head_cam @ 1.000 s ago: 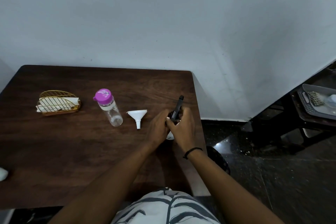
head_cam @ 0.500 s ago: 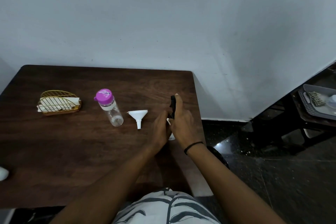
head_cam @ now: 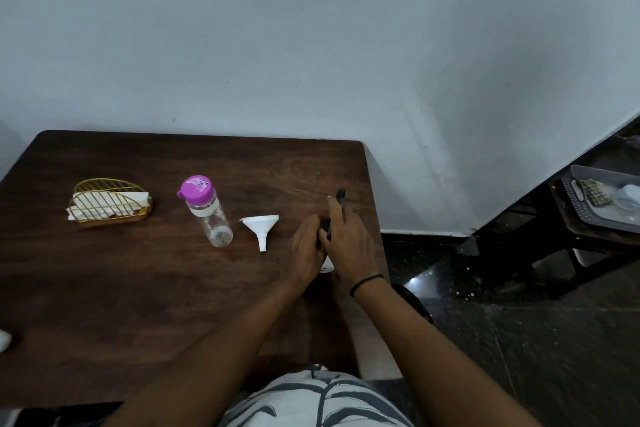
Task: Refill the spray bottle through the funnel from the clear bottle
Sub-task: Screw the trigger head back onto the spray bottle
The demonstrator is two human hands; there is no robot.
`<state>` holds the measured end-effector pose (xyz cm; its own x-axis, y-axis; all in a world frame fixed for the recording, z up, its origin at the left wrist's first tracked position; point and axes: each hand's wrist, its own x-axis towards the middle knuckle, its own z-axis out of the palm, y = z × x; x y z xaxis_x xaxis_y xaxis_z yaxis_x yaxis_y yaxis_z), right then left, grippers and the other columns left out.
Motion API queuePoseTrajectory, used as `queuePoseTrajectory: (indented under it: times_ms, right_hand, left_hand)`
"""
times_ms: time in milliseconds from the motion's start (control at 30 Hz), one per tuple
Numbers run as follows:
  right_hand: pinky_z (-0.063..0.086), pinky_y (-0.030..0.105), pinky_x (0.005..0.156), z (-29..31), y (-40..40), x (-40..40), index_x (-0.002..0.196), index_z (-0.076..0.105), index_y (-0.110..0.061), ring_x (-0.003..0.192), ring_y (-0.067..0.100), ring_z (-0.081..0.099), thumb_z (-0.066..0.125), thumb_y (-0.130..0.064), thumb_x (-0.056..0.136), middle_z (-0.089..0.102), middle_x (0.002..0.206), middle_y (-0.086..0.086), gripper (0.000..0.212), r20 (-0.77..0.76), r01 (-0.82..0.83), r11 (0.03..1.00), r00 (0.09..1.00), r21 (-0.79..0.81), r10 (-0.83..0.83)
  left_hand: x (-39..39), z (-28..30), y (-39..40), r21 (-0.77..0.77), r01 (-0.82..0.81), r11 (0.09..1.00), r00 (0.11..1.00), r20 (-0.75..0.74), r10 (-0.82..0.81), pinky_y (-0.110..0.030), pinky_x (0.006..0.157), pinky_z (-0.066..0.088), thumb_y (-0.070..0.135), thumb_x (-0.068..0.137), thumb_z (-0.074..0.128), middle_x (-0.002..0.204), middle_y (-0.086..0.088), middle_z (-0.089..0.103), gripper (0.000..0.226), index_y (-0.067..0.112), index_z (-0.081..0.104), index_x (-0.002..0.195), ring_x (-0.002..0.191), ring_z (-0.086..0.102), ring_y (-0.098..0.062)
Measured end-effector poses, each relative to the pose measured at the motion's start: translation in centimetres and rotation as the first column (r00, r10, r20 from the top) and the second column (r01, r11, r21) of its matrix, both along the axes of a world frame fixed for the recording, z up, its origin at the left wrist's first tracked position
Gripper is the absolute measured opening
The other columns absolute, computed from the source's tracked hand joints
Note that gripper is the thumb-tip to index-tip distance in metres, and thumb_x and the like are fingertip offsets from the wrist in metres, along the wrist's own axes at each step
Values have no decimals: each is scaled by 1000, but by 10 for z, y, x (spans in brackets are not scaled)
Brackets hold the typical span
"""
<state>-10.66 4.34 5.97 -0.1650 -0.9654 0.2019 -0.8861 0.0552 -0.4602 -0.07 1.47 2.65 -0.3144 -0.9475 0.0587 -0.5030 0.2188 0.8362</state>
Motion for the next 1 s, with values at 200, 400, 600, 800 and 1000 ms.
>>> queuePoseTrajectory:
  times_ms: [200, 400, 600, 800, 1000]
  right_hand:
    - [54, 40, 81, -3, 9, 0, 151, 37, -8, 92, 28, 61, 68, -15, 88, 65, 108, 14, 71, 60, -45, 994, 997, -101, 51]
    - [47, 39, 103, -8, 10, 10, 154, 27, -14, 120, 20, 54, 71, -13, 88, 53, 139, 14, 80, 418, 188, 982, 895, -37, -155]
    - [36, 27, 107, -13, 9, 16, 152, 31, -13, 129, 21, 47, 76, -19, 83, 46, 148, 11, 83, 424, 254, 966, 881, -55, -208]
    - [23, 6, 112, -2, 23, 7, 151, 32, -3, 126, -3, 32, 76, -16, 84, 41, 142, -5, 81, 288, 105, 985, 956, -140, -61]
    - [48, 38, 105, -12, 29, 12, 149, 35, -17, 127, 10, 54, 66, -6, 91, 51, 143, 4, 67, 487, 186, 977, 866, -107, -111]
  left_hand:
    - [-1, 11, 7, -98, -16, 995, 996, -86, 8, -33, 70, 45, 24, 84, 46, 80, 9, 57, 17, 17, 59, 92, 76, 50, -2]
    - [-5, 4, 6, -137, -61, 989, 997, -56, 53, -20, 63, 39, 0, 81, 59, 78, 16, 51, 28, 27, 51, 85, 67, 47, 3]
    - [-6, -4, 8, -117, -54, 992, 998, -19, 52, -27, 68, 46, 8, 87, 63, 88, 10, 55, 15, 10, 57, 101, 77, 59, -10]
    - [0, -8, 5, -143, -13, 990, 999, -35, 9, -23, 66, 39, 26, 87, 55, 78, 19, 52, 18, 38, 44, 81, 70, 50, -3]
    - [0, -9, 4, -94, -3, 996, 998, -69, -3, -18, 59, 37, 42, 80, 50, 74, 13, 52, 11, 38, 39, 80, 68, 52, 0]
